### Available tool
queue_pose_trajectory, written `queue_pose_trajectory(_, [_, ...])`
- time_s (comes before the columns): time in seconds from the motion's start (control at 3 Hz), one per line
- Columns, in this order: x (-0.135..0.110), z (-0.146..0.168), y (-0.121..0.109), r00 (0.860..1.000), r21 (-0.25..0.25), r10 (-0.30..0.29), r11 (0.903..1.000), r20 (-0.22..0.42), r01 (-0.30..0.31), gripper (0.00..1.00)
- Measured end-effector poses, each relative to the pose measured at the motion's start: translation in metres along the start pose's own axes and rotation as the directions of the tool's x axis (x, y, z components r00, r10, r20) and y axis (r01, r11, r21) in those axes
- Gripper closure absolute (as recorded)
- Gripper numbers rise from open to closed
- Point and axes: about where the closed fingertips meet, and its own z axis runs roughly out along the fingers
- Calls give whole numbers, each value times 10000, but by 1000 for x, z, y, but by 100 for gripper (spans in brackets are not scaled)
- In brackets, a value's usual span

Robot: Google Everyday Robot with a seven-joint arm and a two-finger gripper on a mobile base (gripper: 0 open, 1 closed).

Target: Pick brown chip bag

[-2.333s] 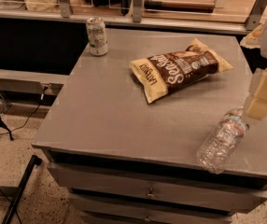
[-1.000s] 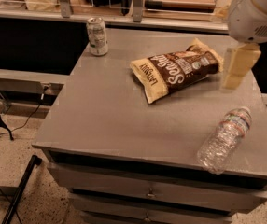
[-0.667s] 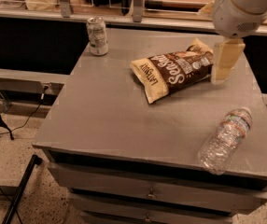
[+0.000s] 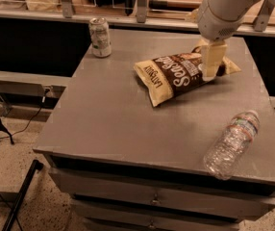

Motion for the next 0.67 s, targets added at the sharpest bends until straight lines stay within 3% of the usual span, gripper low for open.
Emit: queue_pose_trajectory(0.67, [-1,53,9,9948,-539,-123,9984,1007,178,0])
